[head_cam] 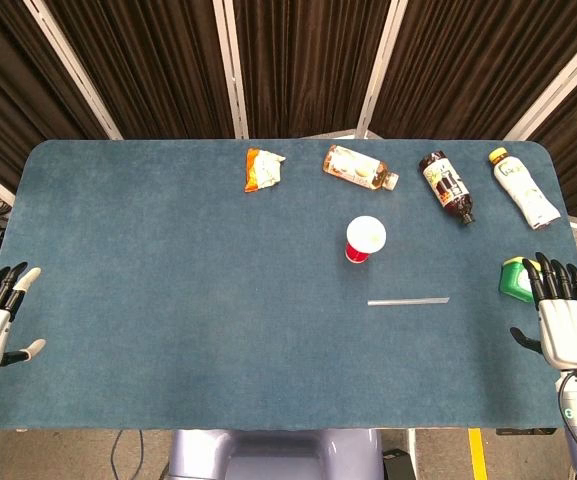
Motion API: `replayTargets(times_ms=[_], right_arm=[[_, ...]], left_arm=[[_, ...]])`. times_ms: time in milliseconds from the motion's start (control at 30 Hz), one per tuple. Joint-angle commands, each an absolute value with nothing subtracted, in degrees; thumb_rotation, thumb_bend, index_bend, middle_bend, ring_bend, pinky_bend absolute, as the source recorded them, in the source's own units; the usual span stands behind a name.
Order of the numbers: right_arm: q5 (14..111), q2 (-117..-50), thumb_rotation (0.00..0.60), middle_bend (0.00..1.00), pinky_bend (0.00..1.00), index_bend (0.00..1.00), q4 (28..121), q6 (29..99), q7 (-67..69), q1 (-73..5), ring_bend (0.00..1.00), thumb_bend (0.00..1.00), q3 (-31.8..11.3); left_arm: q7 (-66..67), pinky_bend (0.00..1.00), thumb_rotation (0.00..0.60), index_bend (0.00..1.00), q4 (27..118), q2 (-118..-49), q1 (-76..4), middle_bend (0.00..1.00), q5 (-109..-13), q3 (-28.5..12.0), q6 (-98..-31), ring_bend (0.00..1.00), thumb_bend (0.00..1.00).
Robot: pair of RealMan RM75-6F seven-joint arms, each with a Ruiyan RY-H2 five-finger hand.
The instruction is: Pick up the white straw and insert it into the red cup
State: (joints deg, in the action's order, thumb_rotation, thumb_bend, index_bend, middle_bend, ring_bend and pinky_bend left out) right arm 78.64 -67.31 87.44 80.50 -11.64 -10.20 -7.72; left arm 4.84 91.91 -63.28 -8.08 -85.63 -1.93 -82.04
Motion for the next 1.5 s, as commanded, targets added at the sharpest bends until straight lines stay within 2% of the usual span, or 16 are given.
replayTargets(times_ms=[33,633,733,867,1067,1233,1500], right_arm=[[78.6,-67.3,0.6,0.0,0.0,0.0,87.6,80.5,-11.7,-10.2,0.0,0.12,-7.7],[77.1,-67.0,0.6,0.0,0.0,0.01,89.5,80.1,-11.2,-10.3,0.0,0.13,-8.5],[78.3,-67.1,0.6,0.0,0.0,0.08,90.3,81.2,-10.6,-10.4,0.0,0.13,-8.6],[78.4,-67.3,0.6,0.0,0.0,0.24,92.1,80.5,-12.3,-11.5,0.0,0.14,-9.2],[75.3,-70.0,0.6,0.05,0.0,0.37,96.1,76.5,-21.2,-15.7,0.0,0.19,-10.9],[71.1,-75.7,0.6,0.07,0.0,0.42,97.3,73.3,-29.3,-19.9,0.0,0.25,-12.3],[63.8,-86.1,0.6,0.1,0.0,0.47,91.6,71.0,-34.2,-24.7,0.0,0.3,-14.4]], left_arm=[[4.8,0.0,0.6,0.03,91.9,-63.3,-8.0,0.0,-85.6,-1.9,-82.1,0.0,0.06],[5.1,0.0,0.6,0.03,92.3,-63.3,-8.0,0.0,-85.1,-2.1,-81.9,0.0,0.06],[5.2,0.0,0.6,0.03,92.3,-63.3,-8.0,0.0,-85.1,-2.0,-82.0,0.0,0.06],[5.4,0.0,0.6,0.03,92.2,-63.4,-8.0,0.0,-85.3,-2.0,-82.2,0.0,0.06],[5.1,0.0,0.6,0.03,92.1,-63.3,-8.1,0.0,-85.4,-2.1,-81.9,0.0,0.06],[5.1,0.0,0.6,0.03,92.2,-63.2,-8.2,0.0,-85.3,-2.1,-81.8,0.0,0.06],[4.7,0.0,0.6,0.03,92.0,-63.1,-8.3,0.0,-85.3,-2.0,-81.6,0.0,0.06]])
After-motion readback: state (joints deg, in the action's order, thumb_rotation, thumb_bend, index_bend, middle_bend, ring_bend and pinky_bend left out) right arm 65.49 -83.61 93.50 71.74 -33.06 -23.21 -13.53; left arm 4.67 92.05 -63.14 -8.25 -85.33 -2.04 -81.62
